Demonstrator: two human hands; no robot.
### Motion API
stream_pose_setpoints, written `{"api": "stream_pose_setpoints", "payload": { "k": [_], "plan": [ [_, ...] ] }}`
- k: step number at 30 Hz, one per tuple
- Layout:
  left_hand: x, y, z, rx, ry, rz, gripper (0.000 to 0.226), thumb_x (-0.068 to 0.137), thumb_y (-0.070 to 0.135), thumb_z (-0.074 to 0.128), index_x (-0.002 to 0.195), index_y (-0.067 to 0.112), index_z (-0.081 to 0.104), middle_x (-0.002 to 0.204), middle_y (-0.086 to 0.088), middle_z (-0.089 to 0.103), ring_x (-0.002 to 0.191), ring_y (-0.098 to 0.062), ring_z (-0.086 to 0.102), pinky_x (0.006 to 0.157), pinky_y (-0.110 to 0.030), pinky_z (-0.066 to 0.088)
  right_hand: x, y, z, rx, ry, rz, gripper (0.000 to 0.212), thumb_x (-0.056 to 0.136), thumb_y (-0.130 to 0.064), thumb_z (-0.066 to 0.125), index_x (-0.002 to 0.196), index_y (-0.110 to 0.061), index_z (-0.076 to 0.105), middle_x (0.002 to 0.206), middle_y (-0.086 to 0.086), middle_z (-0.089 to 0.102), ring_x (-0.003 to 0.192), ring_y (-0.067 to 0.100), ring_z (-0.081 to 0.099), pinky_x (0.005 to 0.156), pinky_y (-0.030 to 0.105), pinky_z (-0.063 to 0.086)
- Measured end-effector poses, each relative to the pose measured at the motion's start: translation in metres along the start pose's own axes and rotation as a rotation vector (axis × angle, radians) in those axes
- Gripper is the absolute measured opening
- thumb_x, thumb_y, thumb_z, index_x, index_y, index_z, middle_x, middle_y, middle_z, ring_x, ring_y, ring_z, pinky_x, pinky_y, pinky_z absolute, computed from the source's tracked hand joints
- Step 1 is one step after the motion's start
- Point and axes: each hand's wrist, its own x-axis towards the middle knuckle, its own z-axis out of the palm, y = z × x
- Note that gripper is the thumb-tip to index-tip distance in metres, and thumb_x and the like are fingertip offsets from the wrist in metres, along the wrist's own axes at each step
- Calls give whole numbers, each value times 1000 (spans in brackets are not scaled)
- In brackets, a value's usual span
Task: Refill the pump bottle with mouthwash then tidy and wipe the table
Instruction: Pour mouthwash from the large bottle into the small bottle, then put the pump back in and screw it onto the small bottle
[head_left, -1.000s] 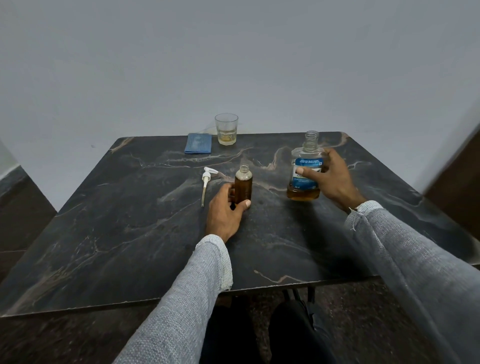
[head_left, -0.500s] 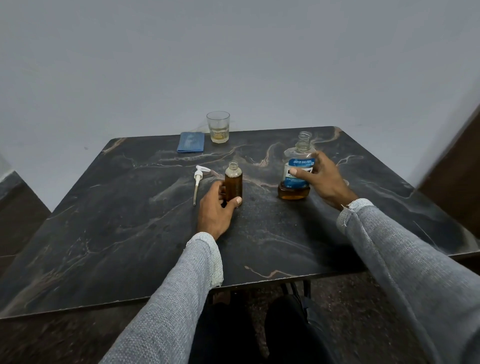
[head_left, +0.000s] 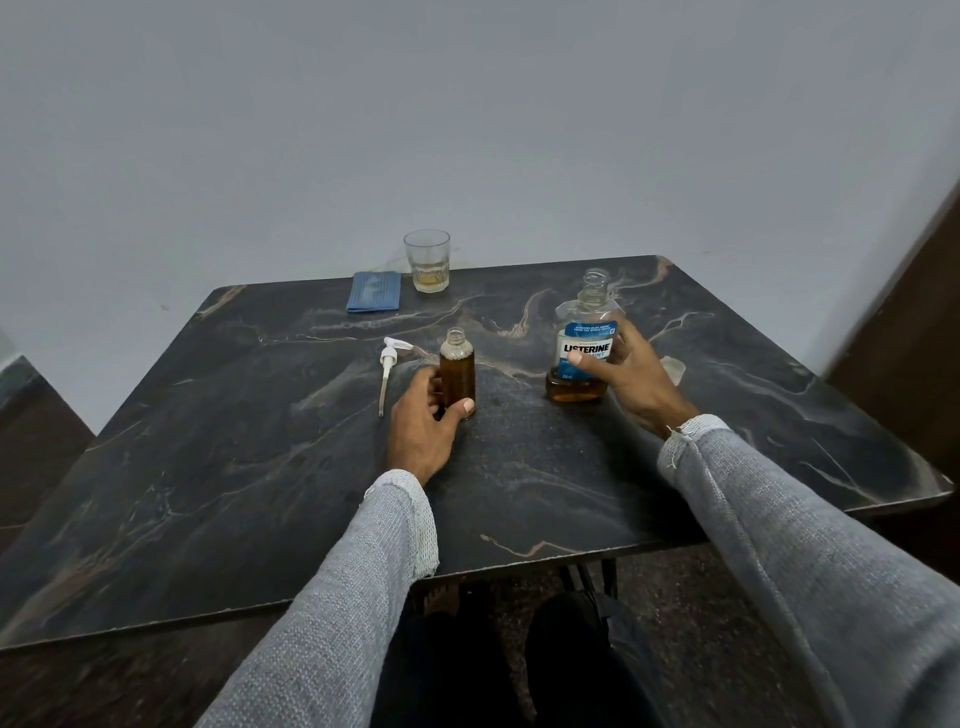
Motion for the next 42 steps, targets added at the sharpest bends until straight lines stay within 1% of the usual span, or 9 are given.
{"api": "stream_pose_setpoints", "payload": {
  "k": [4, 7, 10, 14, 17, 24, 28, 33, 42],
  "plan": [
    [0, -1, 0, -11, 3, 0, 58, 82, 23, 76, 134, 21, 49, 131, -4, 62, 114, -19, 61, 97, -31, 49, -14, 10, 3, -32, 164, -31, 84, 70, -30, 83, 139, -25, 36, 132, -1, 52, 119, 11, 53, 93, 26, 50],
    [1, -2, 1, -24, -2, -7, 60, 82, 23, 76, 135, 21, 48, 132, -4, 61, 115, -19, 60, 97, -31, 49, -28, 19, 13, -101, 411, -79, 74, 72, -36, 83, 130, -26, 40, 117, -3, 53, 107, 5, 53, 85, 19, 45],
    [1, -3, 0, -35, -7, -16, 62, 81, 23, 77, 135, 21, 47, 133, -5, 60, 116, -18, 60, 99, -32, 49, -41, 25, 25, -139, 526, -94, 64, 74, -40, 80, 121, -25, 40, 104, -2, 52, 93, 6, 54, 77, 17, 46],
    [0, -2, -2, -76, -26, -30, 65, 79, 22, 79, 135, 21, 48, 133, -3, 60, 111, -11, 58, 95, -25, 46, -54, 29, 51, -171, 441, -151, 41, 80, -35, 75, 106, -27, 45, 87, -3, 55, 76, 7, 56, 67, 9, 45],
    [0, -2, -3, -97, -31, -42, 63, 79, 18, 78, 134, 21, 48, 130, 0, 60, 111, -10, 58, 96, -24, 46, -57, 29, 77, -301, 255, -177, 30, 84, -34, 72, 103, -30, 49, 89, -3, 58, 80, 6, 57, 69, 11, 44],
    [-3, 1, -8, -281, 14, -48, 47, 82, -2, 65, 122, 19, 55, 110, 5, 65, 104, -4, 63, 90, -17, 51, -38, 13, 133, -425, 61, -240, 54, 82, -43, 71, 126, -22, 45, 113, -3, 55, 103, 7, 53, 84, 16, 41],
    [-2, -1, -10, -295, 70, -54, 42, 87, 0, 58, 126, 15, 56, 111, 5, 65, 100, -1, 63, 81, -10, 50, -26, 9, 148, -430, 39, -256, 63, 81, -46, 72, 131, -22, 41, 120, -8, 50, 109, 6, 50, 90, 19, 40],
    [-1, -3, -10, -333, 97, -60, 42, 88, -2, 57, 127, 13, 56, 114, 0, 66, 104, -5, 64, 85, -16, 53, -19, 18, 155, -436, 67, -277, 57, 83, -38, 71, 130, -20, 43, 124, -2, 55, 111, 8, 50, 95, 26, 42],
    [8, 5, -14, -502, 150, -171, 35, 89, -4, 57, 115, 19, 59, 111, -2, 68, 103, -6, 64, 87, -19, 52, -16, 28, 157, -431, 94, -285, 58, 83, -42, 71, 131, -26, 42, 123, -7, 54, 111, 6, 51, 90, 15, 36]
  ]
}}
